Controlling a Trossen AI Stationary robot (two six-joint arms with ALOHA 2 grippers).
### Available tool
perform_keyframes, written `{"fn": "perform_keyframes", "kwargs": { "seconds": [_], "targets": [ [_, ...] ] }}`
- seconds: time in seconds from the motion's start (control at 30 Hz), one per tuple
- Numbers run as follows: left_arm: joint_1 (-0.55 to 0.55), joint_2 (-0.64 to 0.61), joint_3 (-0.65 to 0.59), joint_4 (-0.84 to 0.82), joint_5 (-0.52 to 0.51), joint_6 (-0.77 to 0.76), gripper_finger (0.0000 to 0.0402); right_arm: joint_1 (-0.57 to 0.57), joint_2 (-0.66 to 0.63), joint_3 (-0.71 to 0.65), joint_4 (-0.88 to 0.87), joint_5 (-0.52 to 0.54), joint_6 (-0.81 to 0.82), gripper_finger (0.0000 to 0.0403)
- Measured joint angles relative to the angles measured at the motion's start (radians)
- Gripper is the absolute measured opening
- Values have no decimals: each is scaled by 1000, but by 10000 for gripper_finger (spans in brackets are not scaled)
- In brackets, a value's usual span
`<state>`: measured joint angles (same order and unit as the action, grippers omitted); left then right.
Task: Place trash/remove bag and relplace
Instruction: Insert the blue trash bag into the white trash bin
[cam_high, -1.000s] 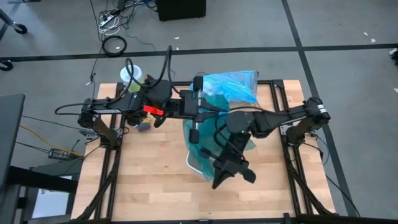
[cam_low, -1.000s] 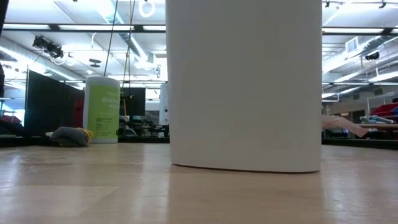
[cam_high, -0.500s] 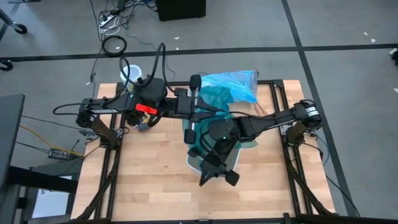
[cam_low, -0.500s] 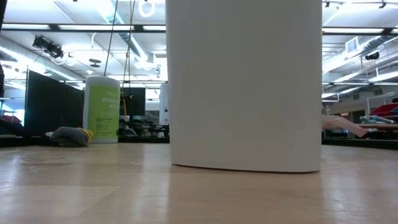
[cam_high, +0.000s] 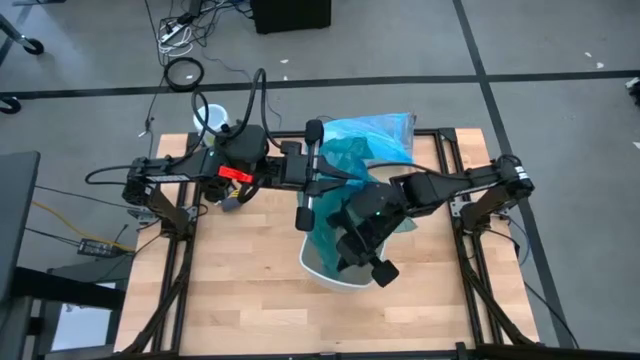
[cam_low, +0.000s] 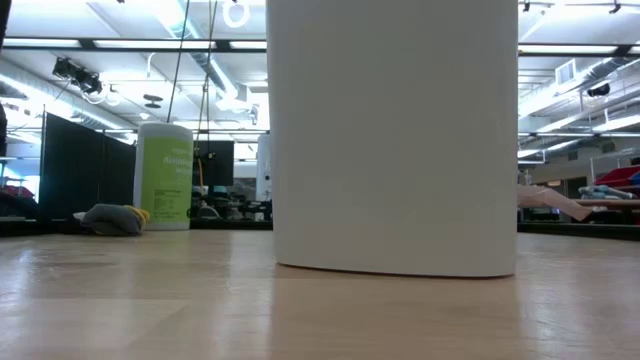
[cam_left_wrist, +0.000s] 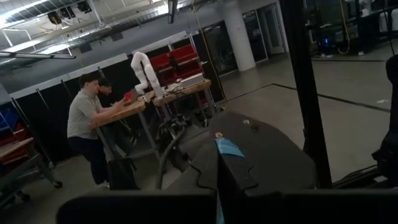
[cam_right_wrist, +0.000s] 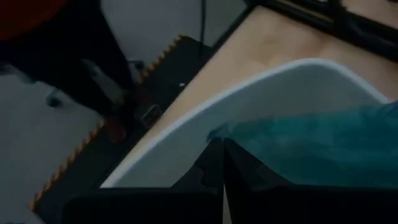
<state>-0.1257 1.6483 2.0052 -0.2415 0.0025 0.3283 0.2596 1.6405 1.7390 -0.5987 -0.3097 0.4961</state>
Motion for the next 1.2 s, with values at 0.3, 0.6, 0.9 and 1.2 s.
{"fn": "perform_keyframes", "kwargs": {
  "seconds": [0.3,0.6,0.9,1.2],
  "targets": [
    [8,0,0,-2,-1,39,4,138,-90,0,-46,-133,63,0],
    [1,1,0,-16,-1,35,4,358,-256,0,-498,804,360,0],
    [1,1,0,-9,-1,34,4,434,-297,1,-686,1108,555,0],
    [-1,1,0,-11,-2,34,4,430,-235,-19,-946,1053,807,0]
  ]
}}
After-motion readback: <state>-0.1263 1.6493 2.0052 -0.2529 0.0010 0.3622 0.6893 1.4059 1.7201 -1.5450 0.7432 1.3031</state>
